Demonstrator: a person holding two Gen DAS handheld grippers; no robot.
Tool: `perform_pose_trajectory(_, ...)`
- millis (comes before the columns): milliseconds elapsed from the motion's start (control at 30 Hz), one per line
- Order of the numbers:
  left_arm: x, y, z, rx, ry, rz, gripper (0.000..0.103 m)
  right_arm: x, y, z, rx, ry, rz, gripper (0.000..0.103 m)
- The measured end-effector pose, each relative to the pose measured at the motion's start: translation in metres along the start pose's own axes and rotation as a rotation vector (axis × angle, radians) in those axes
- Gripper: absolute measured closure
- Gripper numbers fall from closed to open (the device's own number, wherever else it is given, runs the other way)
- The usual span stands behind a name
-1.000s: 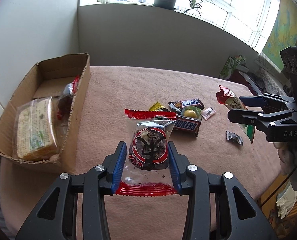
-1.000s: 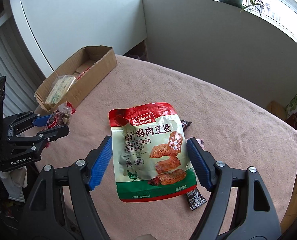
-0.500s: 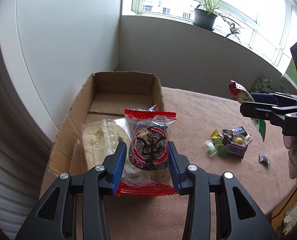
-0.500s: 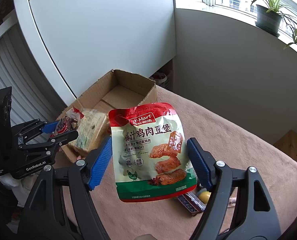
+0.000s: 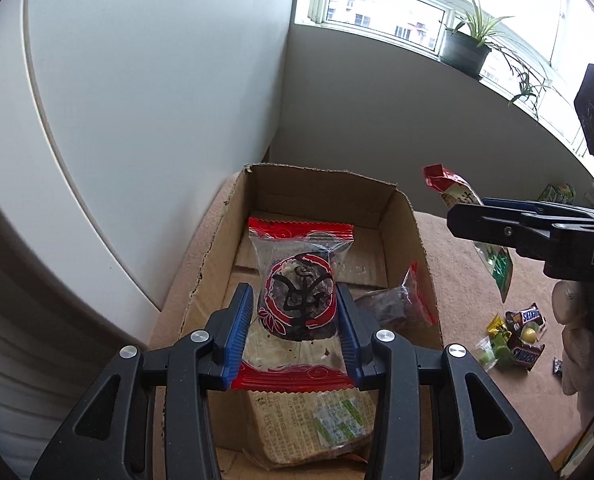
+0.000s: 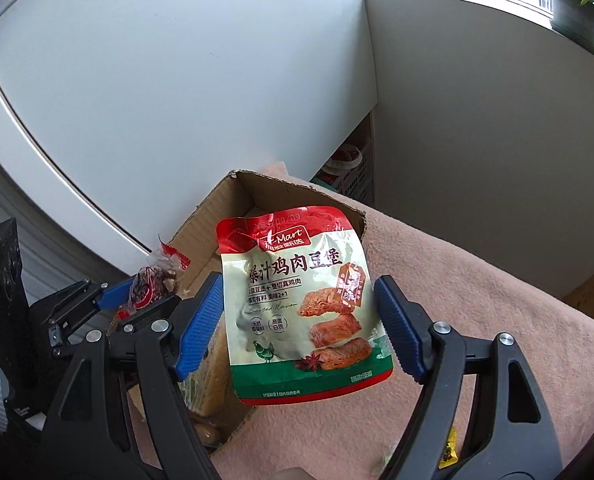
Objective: Organize snacks
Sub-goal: 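Lower both snacks into the cardboard box and open both grippers, then withdraw both grippers from the box back over the snack pile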
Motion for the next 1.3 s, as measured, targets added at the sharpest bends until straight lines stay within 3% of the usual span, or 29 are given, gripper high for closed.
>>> perform_pose_trajectory(233,-0.014,-0.003,-0.002,0.010,0.001,-0.016,0.063,-0.022,-0.013,-0.003,-0.009,0.003,-0.019,0.023)
perform_pose_trajectory(300,-0.014,-0.005,-0.004,0.019,0.001,-0.018,0.062,-0.022,-0.013,-0.001,-0.021,-0.009,-0.011,0.014)
perform_pose_trajectory(433,-0.012,-0.005,-0.009,0.037,-0.003,-0.015,0.039,-0.017,-0.016,-0.003,-0.026,-0.009,0.018,0.008)
perform_pose_trajectory(667,-0.005,0.000,-0.011,0.041,0.001,-0.010,0.039,-0.005,-0.012,-0.003,-0.042,-0.015,0.031,0.008)
perform_pose_trajectory(1000,0.030,0.008,0.004,0.025,0.029,0.015,0.039,0.061,0.017,0.006,-0.054,0.022,0.086,0.008)
perform_pose_trajectory(1300,0.083,0.026,0.034,-0.014,0.084,0.069,0.039,0.154,0.077,0.012,-0.033,0.142,0.167,0.008)
Point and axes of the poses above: each gripper's, at about its wrist camera, not at the fingertips, and x roughly against the way its jaws point, z to its right, y to its underside, the point moved 1 cm from there along -x, roughly the way its jaws point, and after that the axes turned 2 degrees about x, right-handed, at the moved point
